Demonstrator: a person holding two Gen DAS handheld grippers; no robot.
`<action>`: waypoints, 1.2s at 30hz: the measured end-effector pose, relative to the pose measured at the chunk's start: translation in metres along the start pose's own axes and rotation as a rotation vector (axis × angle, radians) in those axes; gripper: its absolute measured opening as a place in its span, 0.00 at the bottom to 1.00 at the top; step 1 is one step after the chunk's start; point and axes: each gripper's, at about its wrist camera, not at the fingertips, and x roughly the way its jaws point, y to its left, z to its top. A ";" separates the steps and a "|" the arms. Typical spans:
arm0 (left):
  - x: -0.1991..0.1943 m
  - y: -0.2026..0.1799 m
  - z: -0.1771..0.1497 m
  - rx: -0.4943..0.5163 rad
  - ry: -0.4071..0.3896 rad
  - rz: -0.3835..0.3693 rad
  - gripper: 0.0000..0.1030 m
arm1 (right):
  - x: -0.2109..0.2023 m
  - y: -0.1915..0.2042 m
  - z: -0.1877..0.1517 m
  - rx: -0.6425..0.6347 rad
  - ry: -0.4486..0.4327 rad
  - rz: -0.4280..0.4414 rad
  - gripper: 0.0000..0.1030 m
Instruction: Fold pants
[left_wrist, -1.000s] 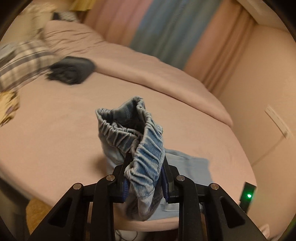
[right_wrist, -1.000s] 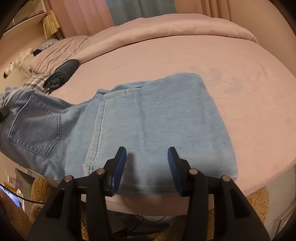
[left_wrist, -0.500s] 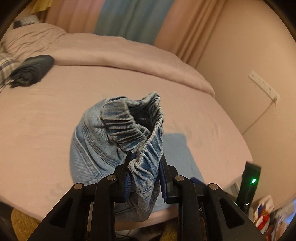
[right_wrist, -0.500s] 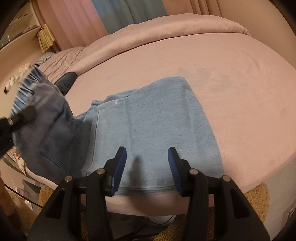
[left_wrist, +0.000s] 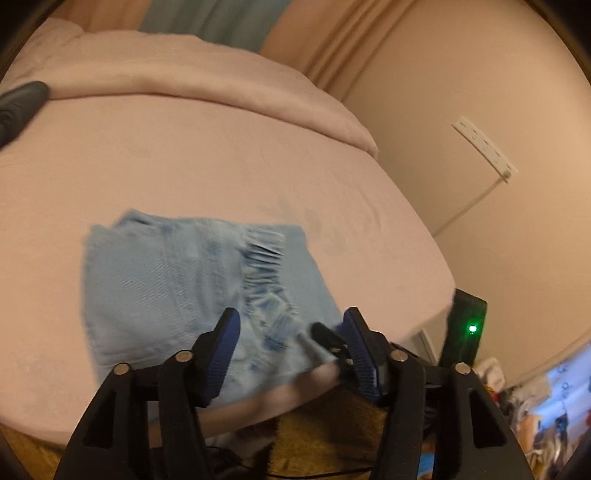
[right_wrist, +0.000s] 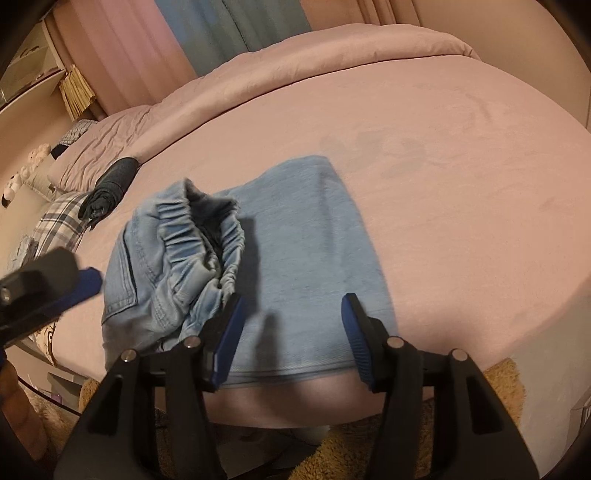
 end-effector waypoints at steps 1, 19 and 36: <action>-0.005 0.004 -0.001 -0.010 -0.011 0.011 0.57 | -0.002 -0.002 0.000 0.005 -0.002 0.001 0.52; 0.010 0.123 -0.041 -0.283 0.079 0.285 0.64 | 0.007 0.060 0.025 -0.154 0.015 0.206 0.63; 0.004 0.125 -0.034 -0.275 0.067 0.259 0.64 | -0.002 0.061 0.032 -0.192 -0.055 0.197 0.25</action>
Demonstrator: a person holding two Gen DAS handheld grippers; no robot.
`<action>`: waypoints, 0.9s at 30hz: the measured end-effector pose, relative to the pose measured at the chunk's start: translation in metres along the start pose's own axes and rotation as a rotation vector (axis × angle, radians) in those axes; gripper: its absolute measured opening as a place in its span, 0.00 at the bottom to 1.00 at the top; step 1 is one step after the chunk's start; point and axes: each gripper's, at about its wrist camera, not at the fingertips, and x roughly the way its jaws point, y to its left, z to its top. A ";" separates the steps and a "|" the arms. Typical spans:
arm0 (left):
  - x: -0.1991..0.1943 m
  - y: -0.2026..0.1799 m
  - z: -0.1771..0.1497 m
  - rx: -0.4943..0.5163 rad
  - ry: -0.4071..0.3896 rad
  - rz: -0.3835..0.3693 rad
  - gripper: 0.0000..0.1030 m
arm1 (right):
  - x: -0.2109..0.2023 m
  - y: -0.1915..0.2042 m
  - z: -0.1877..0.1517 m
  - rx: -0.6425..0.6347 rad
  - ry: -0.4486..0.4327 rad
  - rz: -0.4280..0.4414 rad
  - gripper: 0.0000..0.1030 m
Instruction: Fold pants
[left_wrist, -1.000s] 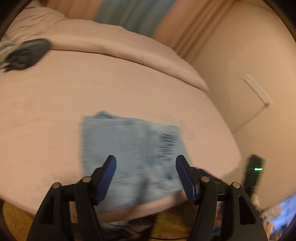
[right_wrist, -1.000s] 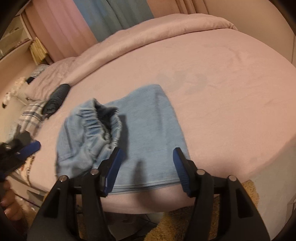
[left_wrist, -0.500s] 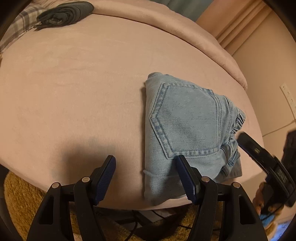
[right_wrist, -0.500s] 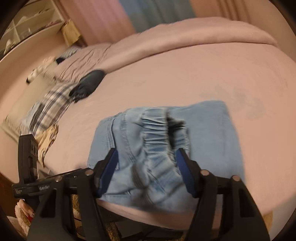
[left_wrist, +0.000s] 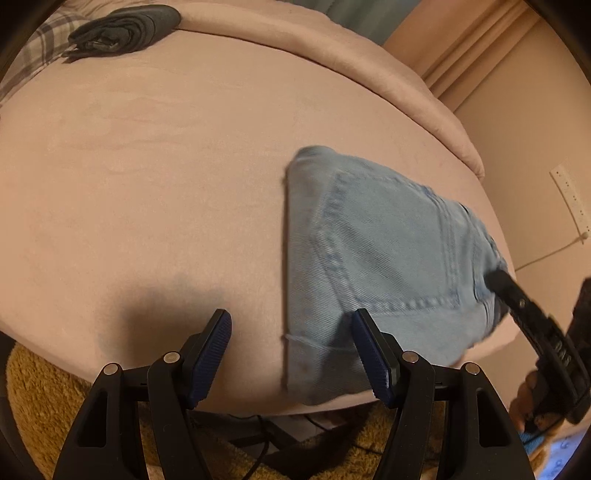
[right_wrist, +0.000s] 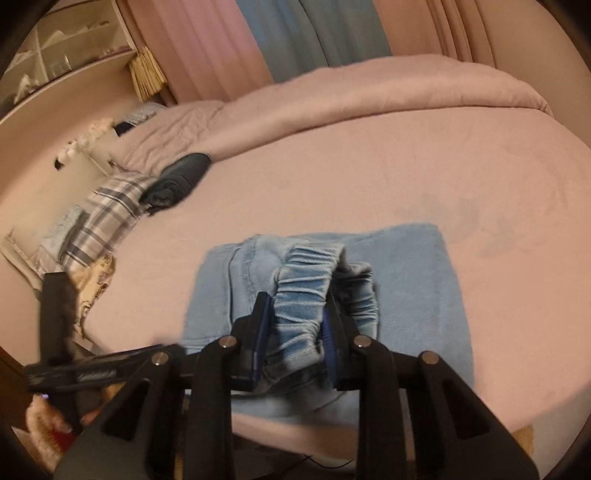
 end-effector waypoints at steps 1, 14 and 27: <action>0.003 0.001 0.000 -0.003 0.005 0.012 0.64 | -0.001 -0.002 -0.004 -0.013 0.001 -0.034 0.25; 0.020 -0.009 -0.009 0.063 0.004 0.111 0.66 | 0.032 -0.037 -0.009 0.046 0.132 -0.137 0.71; 0.019 -0.012 -0.010 0.076 -0.010 0.104 0.66 | 0.060 -0.053 -0.012 0.170 0.163 0.116 0.47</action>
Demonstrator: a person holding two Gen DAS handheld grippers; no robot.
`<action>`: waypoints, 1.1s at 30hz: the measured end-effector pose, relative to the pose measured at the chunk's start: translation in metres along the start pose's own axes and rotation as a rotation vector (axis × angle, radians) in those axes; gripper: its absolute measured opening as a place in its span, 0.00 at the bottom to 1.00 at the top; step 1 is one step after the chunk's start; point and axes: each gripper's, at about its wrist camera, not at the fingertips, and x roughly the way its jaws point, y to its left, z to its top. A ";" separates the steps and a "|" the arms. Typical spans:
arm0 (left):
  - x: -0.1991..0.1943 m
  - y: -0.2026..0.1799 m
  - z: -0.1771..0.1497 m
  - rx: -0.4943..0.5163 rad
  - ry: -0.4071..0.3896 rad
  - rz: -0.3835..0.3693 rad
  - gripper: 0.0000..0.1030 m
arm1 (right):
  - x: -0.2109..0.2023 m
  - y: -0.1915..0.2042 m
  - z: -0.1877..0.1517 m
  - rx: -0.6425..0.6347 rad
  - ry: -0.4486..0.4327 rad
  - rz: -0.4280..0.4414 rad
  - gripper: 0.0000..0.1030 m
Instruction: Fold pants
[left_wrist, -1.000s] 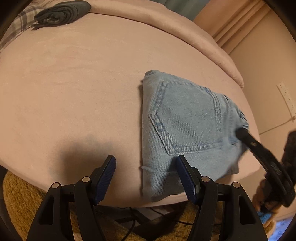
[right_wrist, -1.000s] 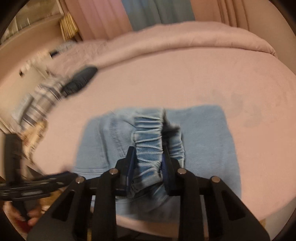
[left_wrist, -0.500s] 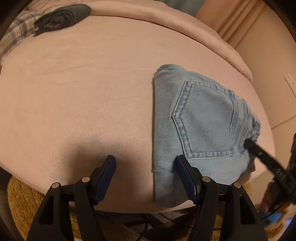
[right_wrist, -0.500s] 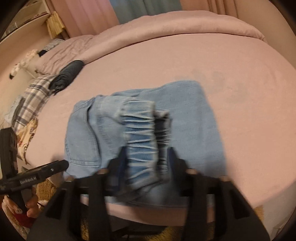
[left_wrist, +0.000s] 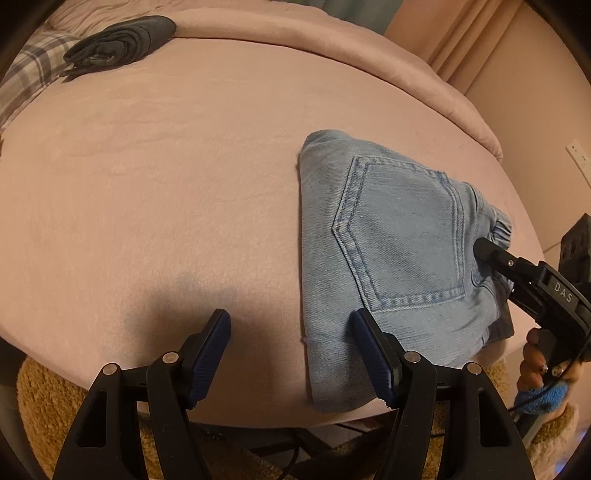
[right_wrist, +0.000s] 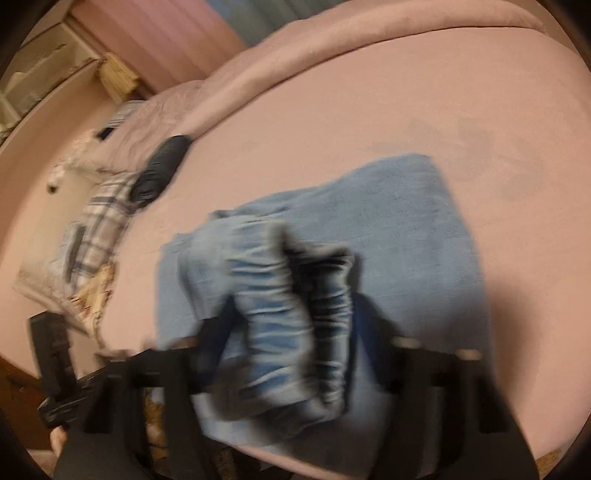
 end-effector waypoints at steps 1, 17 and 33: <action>-0.001 0.000 0.000 0.000 0.000 -0.001 0.66 | -0.003 0.002 -0.003 -0.010 -0.012 -0.015 0.45; -0.030 -0.006 0.001 -0.011 -0.029 -0.121 0.66 | -0.101 0.005 -0.003 0.069 -0.278 -0.035 0.19; 0.011 -0.025 -0.001 0.071 -0.001 -0.001 0.66 | -0.063 -0.021 0.001 0.017 -0.113 -0.315 0.45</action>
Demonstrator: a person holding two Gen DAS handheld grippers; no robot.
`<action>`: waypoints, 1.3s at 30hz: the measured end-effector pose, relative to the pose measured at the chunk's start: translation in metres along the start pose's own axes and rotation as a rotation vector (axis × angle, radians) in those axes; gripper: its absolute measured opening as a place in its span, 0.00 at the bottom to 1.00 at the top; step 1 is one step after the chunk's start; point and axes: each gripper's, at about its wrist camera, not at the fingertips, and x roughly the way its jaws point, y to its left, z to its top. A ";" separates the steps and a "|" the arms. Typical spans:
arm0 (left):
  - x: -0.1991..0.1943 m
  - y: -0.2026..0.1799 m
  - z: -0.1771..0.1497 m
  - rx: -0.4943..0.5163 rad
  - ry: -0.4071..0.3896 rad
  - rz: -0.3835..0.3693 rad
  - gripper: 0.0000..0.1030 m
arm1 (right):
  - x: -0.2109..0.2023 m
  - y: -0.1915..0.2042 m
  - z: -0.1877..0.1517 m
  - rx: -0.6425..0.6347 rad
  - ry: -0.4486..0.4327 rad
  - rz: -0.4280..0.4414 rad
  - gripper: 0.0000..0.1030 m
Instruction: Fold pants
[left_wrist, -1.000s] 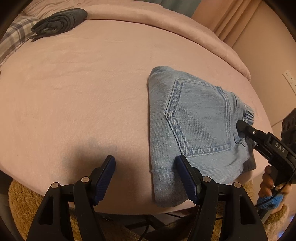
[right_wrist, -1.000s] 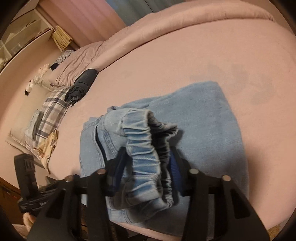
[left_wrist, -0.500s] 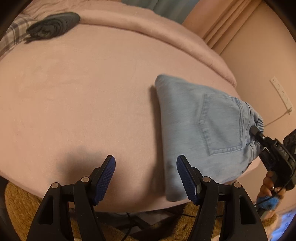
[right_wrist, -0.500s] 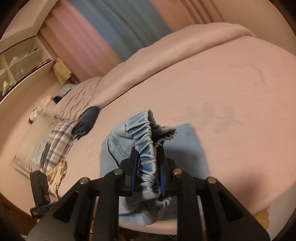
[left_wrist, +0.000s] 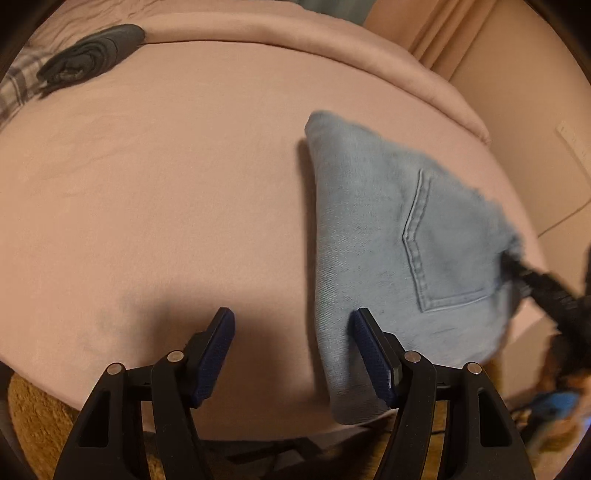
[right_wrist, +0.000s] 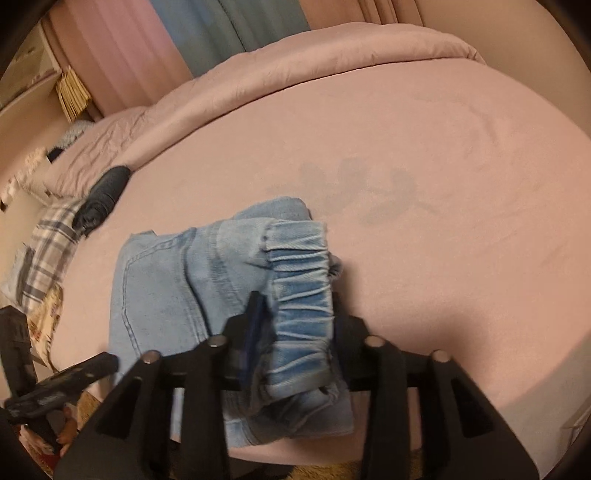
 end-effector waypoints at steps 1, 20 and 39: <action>-0.001 -0.002 -0.001 0.015 -0.012 0.013 0.66 | -0.004 0.002 0.000 -0.009 -0.006 -0.013 0.46; 0.065 -0.020 0.093 0.030 0.052 -0.039 0.68 | 0.001 0.043 -0.009 -0.168 -0.031 -0.158 0.55; 0.010 -0.004 0.008 0.090 0.017 -0.055 0.68 | 0.005 0.044 -0.018 -0.177 -0.030 -0.164 0.64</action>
